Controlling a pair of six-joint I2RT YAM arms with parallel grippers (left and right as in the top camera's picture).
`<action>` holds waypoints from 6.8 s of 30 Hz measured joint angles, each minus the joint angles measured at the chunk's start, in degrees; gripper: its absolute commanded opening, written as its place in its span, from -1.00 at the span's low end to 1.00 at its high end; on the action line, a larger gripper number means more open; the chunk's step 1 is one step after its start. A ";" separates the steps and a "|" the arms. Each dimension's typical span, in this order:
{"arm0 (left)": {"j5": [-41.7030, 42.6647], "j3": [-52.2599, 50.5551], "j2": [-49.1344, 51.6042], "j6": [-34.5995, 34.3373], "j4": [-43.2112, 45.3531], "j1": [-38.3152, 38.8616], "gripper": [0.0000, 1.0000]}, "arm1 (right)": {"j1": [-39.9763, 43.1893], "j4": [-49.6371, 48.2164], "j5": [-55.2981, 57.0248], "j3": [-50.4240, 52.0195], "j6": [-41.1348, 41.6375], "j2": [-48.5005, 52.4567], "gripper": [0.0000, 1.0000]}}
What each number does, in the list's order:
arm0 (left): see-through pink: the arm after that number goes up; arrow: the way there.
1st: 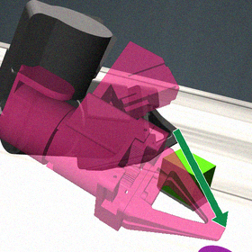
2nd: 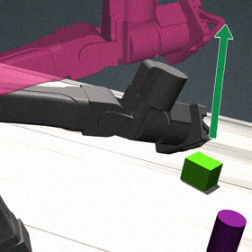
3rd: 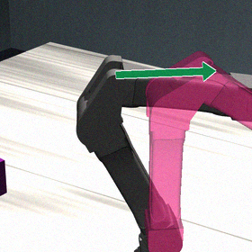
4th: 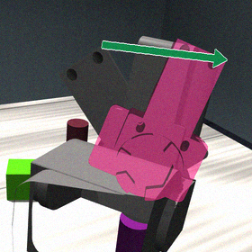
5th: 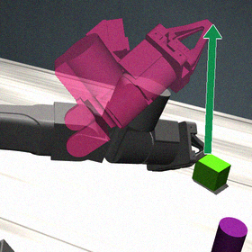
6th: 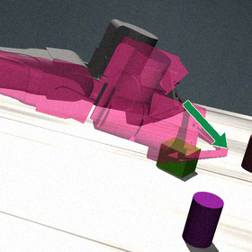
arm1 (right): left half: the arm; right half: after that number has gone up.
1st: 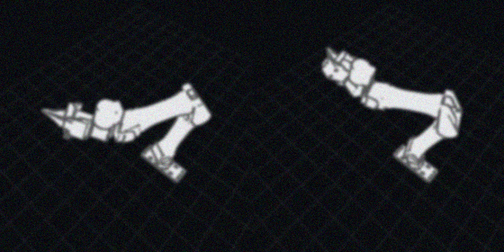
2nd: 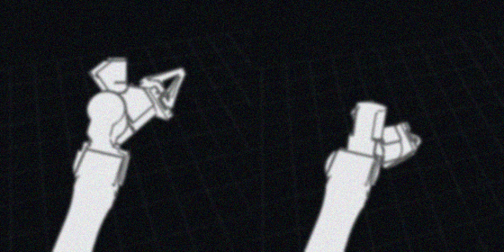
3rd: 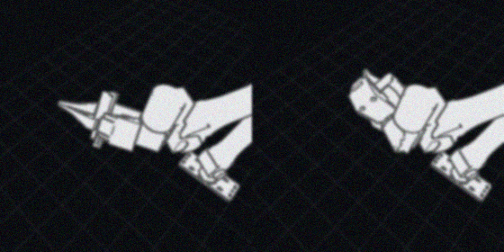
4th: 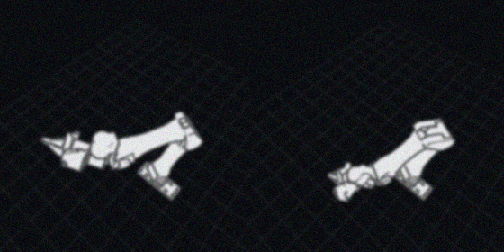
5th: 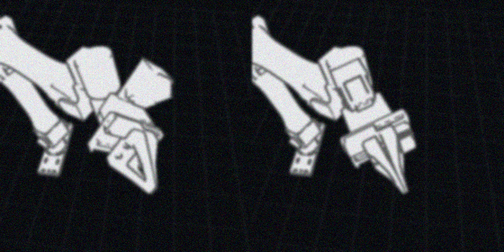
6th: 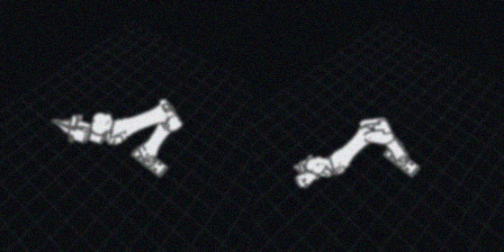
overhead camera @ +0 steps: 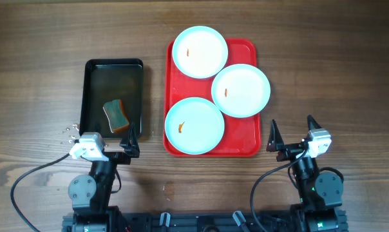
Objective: Clean dirty plates on tray and stack at the side
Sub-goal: 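Move both grippers forward from rest toward the sponge and plates, then grasp the rim of the lower-right white plate with the right gripper, then grasp the green-and-orange sponge in the black water tray with the left gripper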
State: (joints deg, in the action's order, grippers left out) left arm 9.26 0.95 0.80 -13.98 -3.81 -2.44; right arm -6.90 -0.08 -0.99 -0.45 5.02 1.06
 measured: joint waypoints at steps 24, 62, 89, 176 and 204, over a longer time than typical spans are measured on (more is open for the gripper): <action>0.02 0.00 0.00 0.00 0.00 0.00 1.00 | 0.00 -0.02 0.00 0.00 0.00 -0.02 0.99; 11.78 -0.22 0.00 -6.86 6.21 0.00 1.00 | 0.00 -0.81 -13.05 -0.17 4.72 -0.02 0.99; 19.15 55.04 51.19 -10.40 -43.32 0.00 1.00 | 0.26 47.21 -31.54 -67.73 4.85 56.19 0.99; -14.49 49.99 95.36 -7.76 -26.49 3.78 -0.92 | -17.46 24.94 -10.51 -48.96 23.87 96.56 -0.74; -10.01 52.02 97.92 0.02 -28.89 3.67 -0.92 | -17.46 25.83 -10.56 -48.98 23.87 96.56 -0.73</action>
State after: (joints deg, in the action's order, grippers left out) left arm -0.75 52.97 98.72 -13.96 -32.71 1.23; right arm -24.36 25.76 -11.55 -49.43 28.88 97.62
